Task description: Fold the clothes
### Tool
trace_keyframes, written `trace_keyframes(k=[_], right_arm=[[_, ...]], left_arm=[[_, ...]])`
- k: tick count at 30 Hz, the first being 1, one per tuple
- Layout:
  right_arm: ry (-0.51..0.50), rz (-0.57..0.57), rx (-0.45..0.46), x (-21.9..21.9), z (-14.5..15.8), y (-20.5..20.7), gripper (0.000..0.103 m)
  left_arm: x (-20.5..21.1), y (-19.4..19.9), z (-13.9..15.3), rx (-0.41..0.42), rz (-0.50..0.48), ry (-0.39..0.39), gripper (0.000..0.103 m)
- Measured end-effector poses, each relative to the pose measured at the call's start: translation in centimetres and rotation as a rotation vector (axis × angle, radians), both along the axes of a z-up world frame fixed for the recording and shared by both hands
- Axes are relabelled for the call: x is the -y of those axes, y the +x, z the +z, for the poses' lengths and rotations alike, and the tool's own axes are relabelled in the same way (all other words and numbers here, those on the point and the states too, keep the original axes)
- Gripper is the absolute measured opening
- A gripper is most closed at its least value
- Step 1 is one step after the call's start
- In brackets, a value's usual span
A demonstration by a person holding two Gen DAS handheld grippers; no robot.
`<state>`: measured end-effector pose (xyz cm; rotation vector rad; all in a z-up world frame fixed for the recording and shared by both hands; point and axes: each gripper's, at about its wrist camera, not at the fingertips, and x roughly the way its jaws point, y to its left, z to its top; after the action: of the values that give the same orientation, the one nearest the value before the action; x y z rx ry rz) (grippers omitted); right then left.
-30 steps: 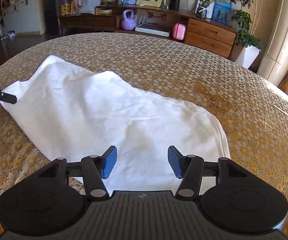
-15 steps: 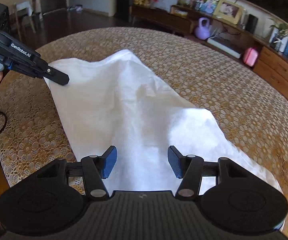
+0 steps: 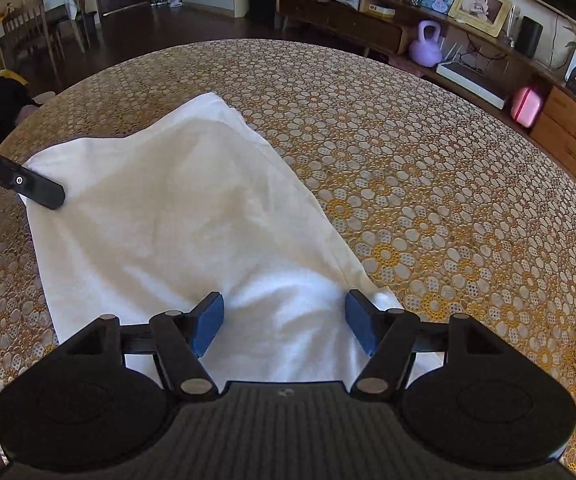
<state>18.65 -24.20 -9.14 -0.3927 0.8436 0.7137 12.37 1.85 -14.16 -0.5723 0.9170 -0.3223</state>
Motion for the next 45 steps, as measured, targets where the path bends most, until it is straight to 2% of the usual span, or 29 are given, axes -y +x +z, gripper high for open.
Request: trace_keyframes(k=[2,5,10,14,19,23,26,28,31,38,45], right_arm=[[0.037,0.038,0.007,0.3,1.3,-1.5,0.067],[0.035,0.094,-0.006,0.3,1.6,-4.0,0.067],[-0.009,0.103,-0.058,0.1,-0.3,-5.7,0.067],[0.026,0.067,-0.03,0.7,-1.1,-6.5,0.071],[0.014,0.018,0.019,1.5,-0.6,-7.6,0.071],[0.105,-0.051,0.035,3.0,0.0,-9.0,0.071],[0.161,-0.045,0.031,1.9,0.1,-9.7,0.071],[0.158,-0.047,0.032,1.2,-0.3,-9.8,0.071],[0.153,-0.066,0.027,0.4,-1.0,-9.8,0.071],[0.228,-0.155,0.022,0.5,-1.4,-10.6,0.071],[0.319,-0.264,0.058,0.8,-1.4,-12.5,0.071]], left_arm=[[-0.2,0.0,-0.1,0.003,-0.002,-0.006,0.103],[-0.2,0.1,-0.1,0.013,-0.004,-0.006,0.103],[-0.1,-0.1,0.0,0.026,0.0,-0.001,0.103],[0.0,0.0,0.4,0.034,0.004,-0.001,0.103],[1.1,0.5,2.3,0.104,-0.013,0.007,0.103],[2.8,1.1,4.5,0.181,-0.052,0.031,0.103],[4.0,1.7,5.7,0.213,-0.077,0.029,0.103],[4.8,2.0,6.3,0.228,-0.096,0.033,0.103],[6.2,2.2,7.0,0.257,-0.134,0.047,0.103],[9.8,2.4,8.7,0.329,-0.247,0.058,0.103],[14.8,2.9,9.4,0.376,-0.451,0.049,0.103]])
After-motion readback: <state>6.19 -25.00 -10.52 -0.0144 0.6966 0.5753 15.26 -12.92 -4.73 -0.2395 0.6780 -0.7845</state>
